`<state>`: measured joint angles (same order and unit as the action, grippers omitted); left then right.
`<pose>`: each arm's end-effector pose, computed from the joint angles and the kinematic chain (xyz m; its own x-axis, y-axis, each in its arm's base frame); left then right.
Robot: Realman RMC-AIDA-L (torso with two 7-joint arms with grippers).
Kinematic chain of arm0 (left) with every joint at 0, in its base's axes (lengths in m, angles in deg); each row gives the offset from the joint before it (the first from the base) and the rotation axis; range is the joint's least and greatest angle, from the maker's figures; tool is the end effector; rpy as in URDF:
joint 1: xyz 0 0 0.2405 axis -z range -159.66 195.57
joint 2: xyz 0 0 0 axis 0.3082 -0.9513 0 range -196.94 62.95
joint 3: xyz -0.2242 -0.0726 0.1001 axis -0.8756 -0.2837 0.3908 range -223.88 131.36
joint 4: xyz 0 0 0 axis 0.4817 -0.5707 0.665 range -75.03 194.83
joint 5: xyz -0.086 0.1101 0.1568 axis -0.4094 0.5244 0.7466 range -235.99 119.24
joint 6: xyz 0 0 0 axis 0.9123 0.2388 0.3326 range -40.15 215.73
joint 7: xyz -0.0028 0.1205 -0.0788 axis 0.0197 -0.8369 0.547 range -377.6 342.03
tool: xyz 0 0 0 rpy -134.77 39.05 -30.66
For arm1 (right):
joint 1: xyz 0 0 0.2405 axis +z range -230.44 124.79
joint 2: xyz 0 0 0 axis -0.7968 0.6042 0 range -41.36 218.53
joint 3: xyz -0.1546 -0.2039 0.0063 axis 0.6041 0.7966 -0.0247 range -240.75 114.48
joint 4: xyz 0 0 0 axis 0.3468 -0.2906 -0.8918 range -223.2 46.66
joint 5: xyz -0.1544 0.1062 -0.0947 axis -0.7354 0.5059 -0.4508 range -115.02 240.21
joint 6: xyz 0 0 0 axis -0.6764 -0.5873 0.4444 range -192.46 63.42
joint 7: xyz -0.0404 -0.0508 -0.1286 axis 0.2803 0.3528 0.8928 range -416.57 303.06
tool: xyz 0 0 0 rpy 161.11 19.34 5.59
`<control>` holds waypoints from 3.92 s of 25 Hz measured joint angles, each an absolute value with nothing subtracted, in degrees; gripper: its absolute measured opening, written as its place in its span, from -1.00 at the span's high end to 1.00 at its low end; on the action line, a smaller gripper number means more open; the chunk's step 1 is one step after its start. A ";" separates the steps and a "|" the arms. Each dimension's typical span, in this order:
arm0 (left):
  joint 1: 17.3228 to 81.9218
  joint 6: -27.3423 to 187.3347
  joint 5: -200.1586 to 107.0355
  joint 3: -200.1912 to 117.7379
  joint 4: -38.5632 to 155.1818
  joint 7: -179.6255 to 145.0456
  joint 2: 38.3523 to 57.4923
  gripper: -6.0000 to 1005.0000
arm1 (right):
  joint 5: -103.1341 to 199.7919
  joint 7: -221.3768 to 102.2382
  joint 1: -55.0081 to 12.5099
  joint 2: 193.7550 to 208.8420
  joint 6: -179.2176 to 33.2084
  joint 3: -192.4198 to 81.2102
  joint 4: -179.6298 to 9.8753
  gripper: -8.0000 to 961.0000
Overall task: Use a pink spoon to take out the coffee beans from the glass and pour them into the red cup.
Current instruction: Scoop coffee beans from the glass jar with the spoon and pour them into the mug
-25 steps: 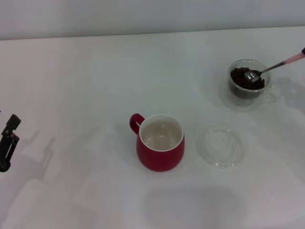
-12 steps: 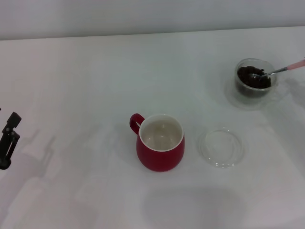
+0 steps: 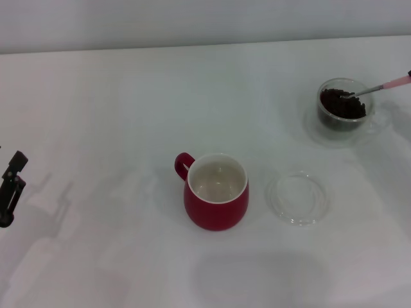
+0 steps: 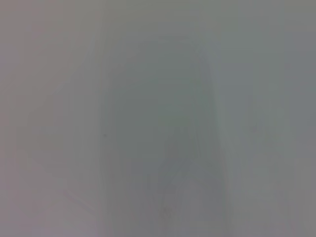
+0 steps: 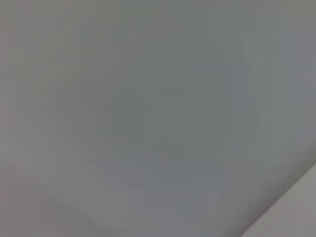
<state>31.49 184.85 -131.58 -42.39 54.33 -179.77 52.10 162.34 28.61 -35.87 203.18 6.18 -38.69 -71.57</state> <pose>-0.3370 0.2200 -0.0067 0.7114 -0.1780 0.6799 0.5244 -0.5096 -0.6821 0.3971 0.2901 0.0632 -0.1346 -0.2701 -0.9534 -0.9853 -0.0654 0.1576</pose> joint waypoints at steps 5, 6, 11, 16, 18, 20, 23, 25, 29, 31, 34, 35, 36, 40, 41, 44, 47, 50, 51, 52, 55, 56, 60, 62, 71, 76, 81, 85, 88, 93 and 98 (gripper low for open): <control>31.49 184.73 -131.58 -42.39 54.06 -179.77 52.10 0.16 | 162.34 27.56 -35.72 202.94 6.01 -38.69 -71.34 0.63; 31.48 184.74 -131.58 -42.39 53.96 -179.77 52.10 0.16 | 162.34 27.30 -35.70 202.87 5.96 -38.69 -71.35 0.63; 31.48 184.65 -131.58 -42.39 53.62 -179.77 52.10 0.16 | 162.33 26.03 -36.07 202.60 5.59 -38.70 -71.42 0.62; 31.58 184.64 -131.58 -42.39 53.57 -179.77 52.10 0.16 | 162.34 23.69 -36.47 202.39 5.31 -38.80 -71.26 0.62; 31.65 184.64 -131.58 -42.39 53.57 -179.77 52.10 0.16 | 162.35 22.63 -36.61 202.23 5.35 -38.75 -71.24 0.62; 31.72 184.64 -131.58 -42.39 53.57 -179.77 52.10 0.16 | 162.35 21.45 -36.70 202.18 5.39 -38.74 -71.22 0.62; 31.75 184.55 -131.58 -42.39 53.57 -179.77 52.10 0.16 | 162.06 19.27 -36.74 202.01 5.42 -38.71 -71.18 0.62; 31.77 184.39 -131.58 -42.37 53.57 -179.77 52.10 0.16 | 161.51 17.86 -36.75 201.88 5.35 -38.67 -71.18 0.62; 31.97 184.00 -131.58 -42.22 53.57 -179.77 52.10 0.17 | 161.01 15.28 -36.75 201.41 4.72 -38.61 -71.18 0.61; 31.99 183.94 -131.58 -42.18 53.62 -179.77 52.10 0.17 | 160.98 14.30 -36.75 201.04 4.52 -38.61 -71.18 0.61; 32.00 183.96 -131.58 -42.18 53.78 -179.77 52.10 0.17 | 160.91 12.63 -36.76 200.47 4.45 -38.61 -71.27 0.61; 31.99 183.99 -131.58 -42.18 53.82 -179.77 52.12 0.17 | 160.89 12.12 -36.77 200.31 4.43 -38.61 -71.27 0.61; 31.97 184.00 -131.58 -42.18 53.85 -179.77 52.14 0.17 | 160.87 11.75 -36.79 200.17 4.34 -38.61 -71.27 0.61; 31.77 184.01 -131.58 -42.13 53.99 -179.77 52.21 0.17 | 160.85 10.60 -36.91 199.43 3.64 -38.71 -71.22 0.61; 31.71 184.06 -131.58 -42.13 54.00 -179.77 52.24 0.17 | 160.85 10.50 -36.91 199.28 3.55 -38.75 -71.22 0.61; 31.57 184.25 -131.58 -42.13 54.06 -179.77 52.27 0.17 | 160.84 9.91 -36.92 198.91 3.49 -38.77 -71.21 0.61; 31.50 184.34 -131.58 -42.16 54.09 -179.77 52.31 0.17 | 160.84 9.03 -36.92 198.88 3.86 -38.73 -71.22 0.60; 31.49 184.35 -131.58 -42.14 54.15 -179.77 52.36 0.17 | 160.84 8.31 -36.92 198.94 5.05 -38.68 -71.24 0.60; 31.49 184.37 -131.58 -42.11 54.17 -179.77 52.37 0.17 | 160.84 8.11 -36.92 199.04 5.58 -38.64 -71.27 0.60; 31.48 184.37 -131.58 -42.09 54.18 -179.77 52.37 0.17 | 160.84 7.89 -36.92 199.17 6.24 -38.51 -71.29 0.60; 31.49 184.38 -131.49 -42.05 54.19 -179.77 52.37 0.17 | 160.85 7.46 -36.92 199.42 8.32 -37.87 -71.41 0.60; 31.51 184.39 -131.43 -42.04 54.19 -179.76 52.37 0.17 | 160.85 7.41 -36.92 199.53 9.07 -37.64 -71.42 0.60; 31.62 184.47 -131.26 -42.04 54.19 -179.77 52.37 0.17 | 160.85 7.30 -36.92 200.30 10.57 -36.73 -71.44 0.60; 31.62 184.50 -131.22 -42.04 54.19 -179.77 52.37 0.17 | 160.85 7.25 -36.91 200.65 10.91 -36.14 -71.47 0.60; 31.17 184.86 -131.05 -41.99 54.19 -179.77 52.36 0.17 | 160.79 6.12 -36.98 202.33 13.56 -34.12 -71.26 0.59; 30.83 185.02 -131.05 -41.95 54.19 -179.77 52.36 0.17 | 160.76 5.86 -37.01 202.98 15.08 -33.29 -71.46 0.59; 30.71 185.09 -131.05 -41.95 54.19 -179.77 52.36 0.17 | 160.75 5.95 -36.94 203.27 16.60 -32.08 -72.73 0.59; 30.69 185.09 -131.05 -41.95 54.19 -179.77 52.36 0.17 | 160.76 6.37 -36.75 203.33 17.25 -31.64 -73.94 0.58; 30.64 185.09 -131.05 -41.95 54.19 -179.77 52.36 0.17 | 160.75 6.74 -36.63 203.41 17.52 -30.90 -74.59 0.58; 30.55 185.09 -131.05 -41.95 54.19 -179.77 52.36 0.17 | 160.77 7.19 -36.43 203.57 17.78 -29.52 -74.87 0.58; 30.52 185.09 -131.06 -41.95 54.19 -179.77 52.36 0.17 | 160.87 7.38 -35.87 203.77 18.53 -28.40 -75.91 0.58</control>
<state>30.52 185.09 -131.06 -41.95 54.19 -179.77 52.36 160.87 7.38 -35.87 203.77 18.53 -28.40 -75.91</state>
